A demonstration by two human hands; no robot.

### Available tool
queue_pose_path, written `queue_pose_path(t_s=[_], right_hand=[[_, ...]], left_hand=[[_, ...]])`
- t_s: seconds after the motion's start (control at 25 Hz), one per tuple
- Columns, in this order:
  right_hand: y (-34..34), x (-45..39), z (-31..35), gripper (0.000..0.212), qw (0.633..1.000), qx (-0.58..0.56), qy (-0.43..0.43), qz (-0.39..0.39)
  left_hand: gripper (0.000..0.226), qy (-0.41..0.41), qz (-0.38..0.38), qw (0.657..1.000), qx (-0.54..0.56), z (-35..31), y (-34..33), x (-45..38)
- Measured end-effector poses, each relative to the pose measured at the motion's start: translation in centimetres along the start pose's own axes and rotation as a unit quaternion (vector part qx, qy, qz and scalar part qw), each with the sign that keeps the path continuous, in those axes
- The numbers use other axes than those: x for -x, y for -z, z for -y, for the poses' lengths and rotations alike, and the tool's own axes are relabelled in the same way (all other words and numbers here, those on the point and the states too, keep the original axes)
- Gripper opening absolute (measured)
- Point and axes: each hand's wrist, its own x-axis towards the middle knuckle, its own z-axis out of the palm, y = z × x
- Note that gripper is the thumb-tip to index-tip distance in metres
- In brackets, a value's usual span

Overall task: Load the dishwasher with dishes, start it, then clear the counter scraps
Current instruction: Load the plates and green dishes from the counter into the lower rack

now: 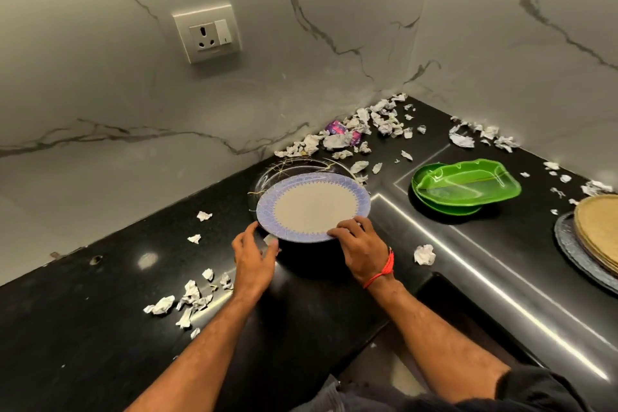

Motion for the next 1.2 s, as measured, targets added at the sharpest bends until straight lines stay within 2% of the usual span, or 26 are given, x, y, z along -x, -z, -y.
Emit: queue_pose_path(t_s=[0.08, 0.12, 0.16, 0.2, 0.24, 0.32, 0.4, 0.56, 0.6, 0.64, 0.68, 0.76, 1.04, 1.2], right_hand=[[2.5, 0.9, 1.3, 0.020, 0.996, -0.040, -0.006, -0.081], [3.9, 1.4, 1.9, 0.020, 0.992, -0.063, -0.004, -0.113], [5.4, 2.0, 2.4, 0.019, 0.987, -0.086, -0.001, -0.132], [6.8, 2.9, 2.8, 0.020, 0.984, -0.106, -0.002, -0.143], [8.4, 4.0, 3.2, 0.023, 0.981, -0.121, -0.012, -0.150], [11.4, 7.1, 3.6, 0.028, 0.974, -0.143, -0.056, -0.168], [14.3, 10.8, 3.9, 0.033, 0.962, -0.154, -0.099, -0.203], [19.4, 18.8, 4.4, 0.041, 0.934, -0.141, -0.203, -0.257], [20.3, 20.9, 4.3, 0.043, 0.913, -0.159, -0.256, -0.274], [21.2, 22.6, 4.0, 0.045, 0.877, -0.198, -0.325, -0.294], [22.0, 24.1, 3.8, 0.051, 0.823, -0.264, -0.397, -0.308], [23.5, 27.2, 3.5, 0.059, 0.738, -0.352, -0.482, -0.314], [32.1, 43.8, 6.5, 0.016, 0.628, -0.260, -0.577, -0.453], [37.8, 56.1, 11.3, 0.011, 0.580, -0.222, -0.610, -0.493]], left_hand=[[0.063, 0.093, 0.021, 0.987, 0.131, -0.5, 0.1, 0.5], [0.056, 0.150, 0.043, 0.958, 0.240, -1.0, 0.0, 1.0], [0.046, 0.205, 0.072, 0.910, 0.353, -1.9, 0.0, 1.5], [0.038, 0.242, 0.088, 0.872, 0.415, -2.6, 0.0, 2.0], [0.030, 0.256, 0.101, 0.861, 0.428, -3.3, -0.1, 2.6], [0.016, 0.243, 0.137, 0.889, 0.365, -4.0, -1.0, 4.5], [0.016, 0.179, 0.191, 0.910, 0.322, -4.6, -2.1, 6.9], [0.019, 0.083, 0.316, 0.886, 0.330, -6.4, -3.6, 12.4], [0.020, 0.059, 0.341, 0.881, 0.323, -6.6, -4.0, 13.7], [0.021, 0.036, 0.364, 0.876, 0.315, -6.8, -4.4, 14.8], [0.022, 0.013, 0.389, 0.870, 0.302, -6.9, -5.0, 15.9], [0.025, -0.023, 0.431, 0.860, 0.273, -7.0, -5.8, 18.0], [0.030, -0.164, 0.551, 0.816, 0.062, -9.5, -12.7, 30.3], [0.024, -0.237, 0.560, 0.793, -0.034, -11.2, -19.4, 40.8]])
